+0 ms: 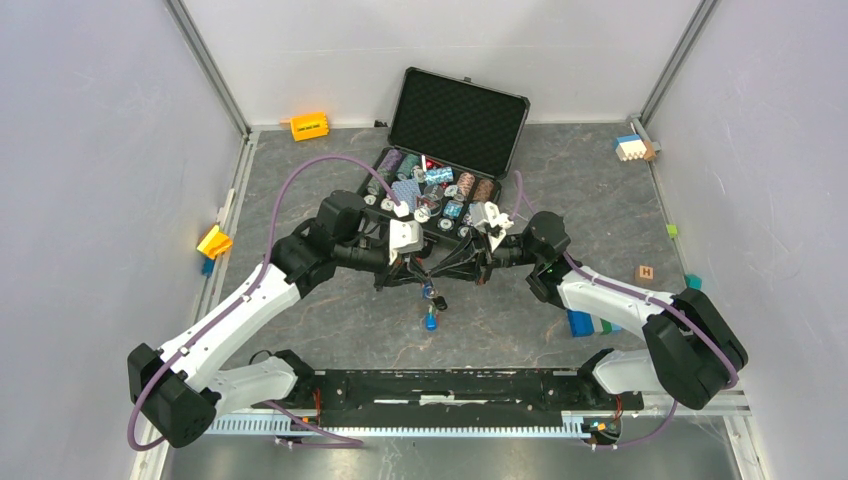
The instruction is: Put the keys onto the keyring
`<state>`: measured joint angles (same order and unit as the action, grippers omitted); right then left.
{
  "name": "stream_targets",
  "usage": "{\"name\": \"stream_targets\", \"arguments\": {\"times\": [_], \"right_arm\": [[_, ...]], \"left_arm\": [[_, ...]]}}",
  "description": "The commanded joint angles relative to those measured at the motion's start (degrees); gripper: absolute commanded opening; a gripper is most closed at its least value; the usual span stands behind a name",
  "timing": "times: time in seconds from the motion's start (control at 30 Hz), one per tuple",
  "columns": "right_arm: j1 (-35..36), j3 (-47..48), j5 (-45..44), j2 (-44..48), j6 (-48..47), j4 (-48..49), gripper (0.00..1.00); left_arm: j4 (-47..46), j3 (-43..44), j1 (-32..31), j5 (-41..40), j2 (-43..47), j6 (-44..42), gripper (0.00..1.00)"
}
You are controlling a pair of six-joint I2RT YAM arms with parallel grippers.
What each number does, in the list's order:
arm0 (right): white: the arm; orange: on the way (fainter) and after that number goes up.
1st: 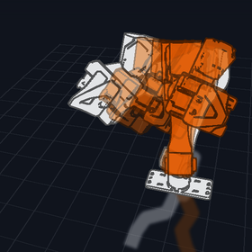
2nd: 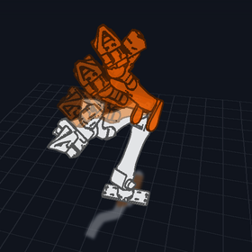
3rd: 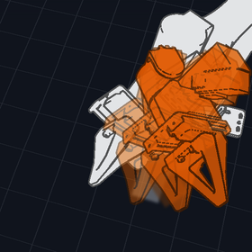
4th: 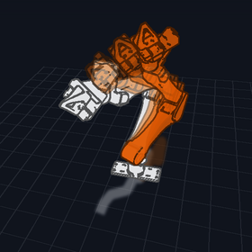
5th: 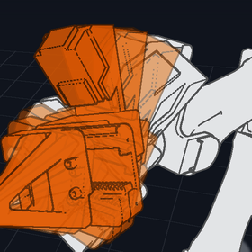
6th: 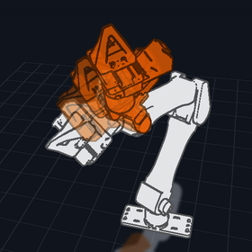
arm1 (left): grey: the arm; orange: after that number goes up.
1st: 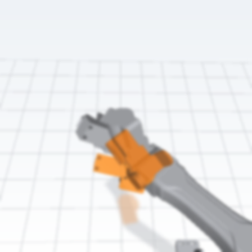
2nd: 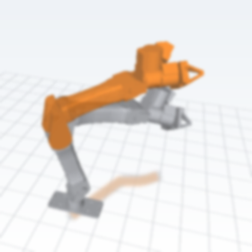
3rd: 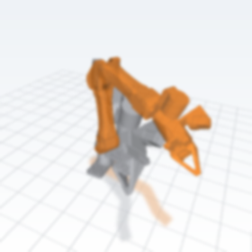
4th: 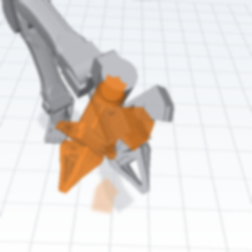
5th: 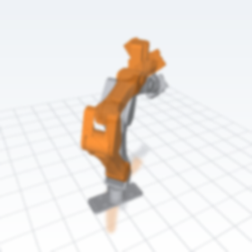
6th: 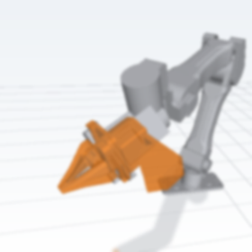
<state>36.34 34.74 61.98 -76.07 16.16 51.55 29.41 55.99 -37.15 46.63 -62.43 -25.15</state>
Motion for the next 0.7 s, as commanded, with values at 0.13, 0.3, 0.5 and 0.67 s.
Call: {"name": "stream_targets", "arguments": {"times": [0.13, 0.3, 0.5, 0.67], "right_arm": [[-0.10, 1.55, -1.46, 0.86, -2.03, -0.08, 0.00], [-0.09, 1.63, -1.42, 1.06, -2.16, -0.25, 0.00], [-0.22, 1.65, -1.46, 0.90, -1.81, -0.02, 0.00], [-0.44, 1.40, -1.21, 1.10, -0.24, 1.73, 0.00]], "left_arm": [[-4.11, 1.76, -0.30, 0.40, 0.80, 2.90, 0.19], [-4.03, 1.10, -0.30, 0.59, 0.73, 2.58, 0.20], [-2.21, 0.64, -0.30, 0.32, 0.82, 1.46, 0.25], [-2.07, -0.04, -0.30, -0.22, 1.22, 1.26, 0.27]]}}
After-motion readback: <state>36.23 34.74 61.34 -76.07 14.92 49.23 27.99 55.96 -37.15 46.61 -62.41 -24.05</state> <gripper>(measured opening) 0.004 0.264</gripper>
